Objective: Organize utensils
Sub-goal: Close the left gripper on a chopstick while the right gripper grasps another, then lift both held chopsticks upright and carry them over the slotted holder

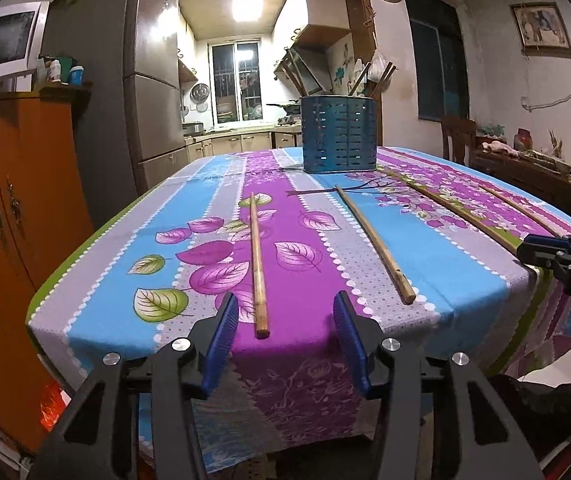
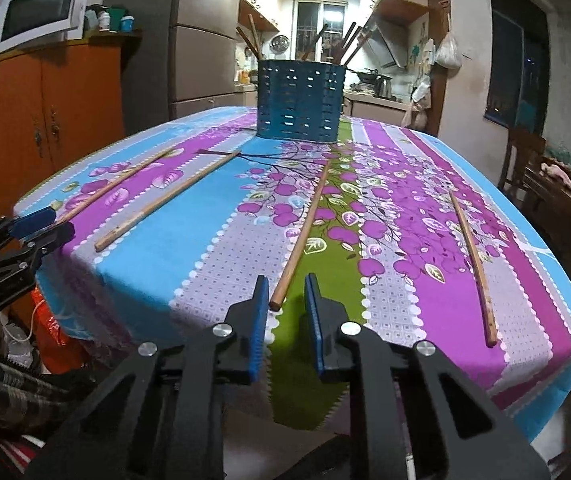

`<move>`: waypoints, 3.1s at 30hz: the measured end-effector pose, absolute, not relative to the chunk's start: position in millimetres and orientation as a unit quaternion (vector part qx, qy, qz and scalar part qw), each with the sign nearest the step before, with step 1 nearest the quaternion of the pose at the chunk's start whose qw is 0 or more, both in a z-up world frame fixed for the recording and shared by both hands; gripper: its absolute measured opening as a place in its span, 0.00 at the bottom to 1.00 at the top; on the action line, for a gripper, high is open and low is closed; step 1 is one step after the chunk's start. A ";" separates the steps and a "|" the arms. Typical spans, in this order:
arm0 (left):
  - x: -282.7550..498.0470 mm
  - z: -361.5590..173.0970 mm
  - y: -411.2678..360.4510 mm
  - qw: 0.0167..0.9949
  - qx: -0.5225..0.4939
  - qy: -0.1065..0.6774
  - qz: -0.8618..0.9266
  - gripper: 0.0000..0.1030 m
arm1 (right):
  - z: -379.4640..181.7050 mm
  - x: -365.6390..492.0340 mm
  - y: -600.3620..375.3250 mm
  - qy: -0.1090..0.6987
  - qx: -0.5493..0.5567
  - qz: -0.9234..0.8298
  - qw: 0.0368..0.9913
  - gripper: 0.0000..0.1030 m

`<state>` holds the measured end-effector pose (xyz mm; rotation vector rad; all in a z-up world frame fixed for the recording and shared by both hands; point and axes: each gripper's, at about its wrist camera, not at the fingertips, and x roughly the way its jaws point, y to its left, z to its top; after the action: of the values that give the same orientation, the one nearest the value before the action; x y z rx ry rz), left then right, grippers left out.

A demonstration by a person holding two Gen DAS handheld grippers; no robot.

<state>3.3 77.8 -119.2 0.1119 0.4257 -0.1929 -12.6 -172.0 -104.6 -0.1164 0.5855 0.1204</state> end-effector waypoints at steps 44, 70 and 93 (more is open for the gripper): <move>-4.6 -62.0 97.8 0.983 0.033 0.150 -0.097 0.07 | -49.3 -20.1 -170.4 0.181 -0.063 0.035 0.981 0.05; 29.7 5.1 101.3 0.983 0.048 0.144 -0.106 0.07 | 2.5 8.3 -184.4 0.129 -0.041 0.069 0.988 0.05; 76.7 50.1 72.3 0.989 0.051 0.096 -0.102 0.07 | 52.4 63.0 -220.2 0.115 0.000 0.087 0.990 0.05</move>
<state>76.7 72.3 50.1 0.1026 0.1932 -0.2045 63.0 -220.2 52.4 0.0001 0.2308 0.1743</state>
